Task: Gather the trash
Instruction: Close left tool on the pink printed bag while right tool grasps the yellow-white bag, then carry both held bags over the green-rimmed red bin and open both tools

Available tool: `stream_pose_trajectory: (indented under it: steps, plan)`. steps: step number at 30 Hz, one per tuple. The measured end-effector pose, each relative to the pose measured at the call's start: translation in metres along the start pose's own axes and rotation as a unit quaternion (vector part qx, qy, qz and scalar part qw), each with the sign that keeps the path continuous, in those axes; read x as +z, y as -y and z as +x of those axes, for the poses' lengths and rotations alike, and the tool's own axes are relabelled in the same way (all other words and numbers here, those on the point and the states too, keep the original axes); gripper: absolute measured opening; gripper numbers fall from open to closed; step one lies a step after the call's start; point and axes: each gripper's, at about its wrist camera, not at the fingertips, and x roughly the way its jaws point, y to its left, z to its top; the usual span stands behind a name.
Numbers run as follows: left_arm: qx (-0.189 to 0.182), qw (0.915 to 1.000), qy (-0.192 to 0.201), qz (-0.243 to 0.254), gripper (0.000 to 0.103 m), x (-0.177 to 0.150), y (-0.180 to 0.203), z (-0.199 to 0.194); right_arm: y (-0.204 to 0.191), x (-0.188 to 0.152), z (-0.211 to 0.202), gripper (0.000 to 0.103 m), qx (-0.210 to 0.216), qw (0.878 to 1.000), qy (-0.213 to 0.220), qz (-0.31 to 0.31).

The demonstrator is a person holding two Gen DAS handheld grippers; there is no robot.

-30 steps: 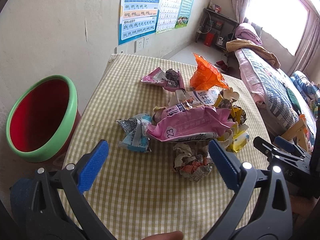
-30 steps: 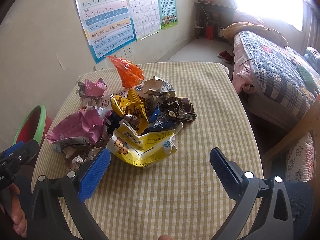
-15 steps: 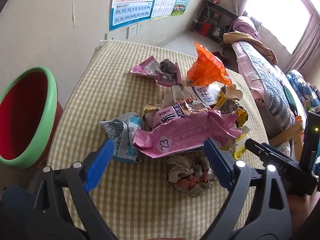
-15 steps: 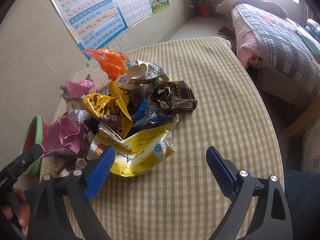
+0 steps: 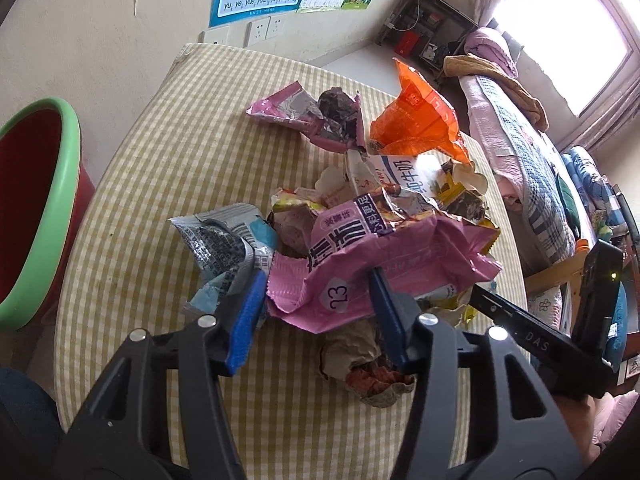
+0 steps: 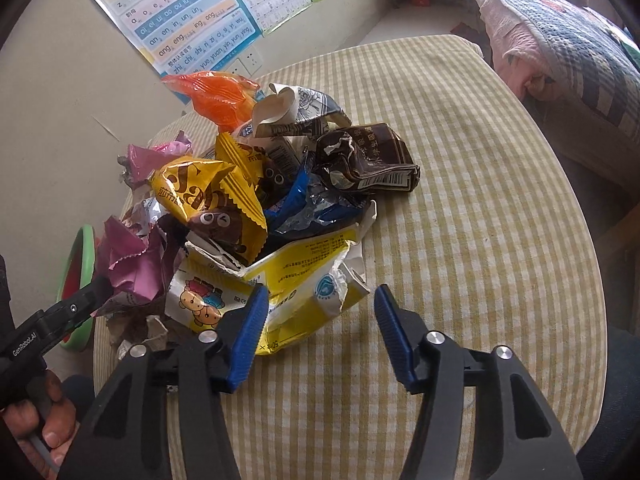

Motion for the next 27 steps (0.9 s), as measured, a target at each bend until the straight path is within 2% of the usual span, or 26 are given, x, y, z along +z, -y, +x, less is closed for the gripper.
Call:
stream_pose_trajectory:
  steps: [7, 11, 21, 27]
  plan:
    - [-0.005, 0.9999, 0.012, 0.010, 0.025, -0.004, 0.003, -0.009, -0.002, -0.002, -0.009, 0.032, -0.001, 1.000, 0.006, -0.001]
    - [-0.005, 0.9998, 0.014, 0.013, 0.020, -0.007, 0.006, -0.014, -0.003, -0.006, -0.020, 0.028, -0.007, 1.000, 0.014, -0.009]
    - [0.013, 0.9986, 0.038, 0.033, 0.019, -0.019, 0.015, -0.042, -0.007, -0.012, -0.051, 0.021, -0.032, 0.999, 0.036, -0.026]
    - [0.033, 0.9958, 0.077, 0.037, 0.019, -0.027, 0.015, -0.071, -0.019, -0.021, -0.073, 0.021, -0.058, 0.994, 0.064, -0.062]
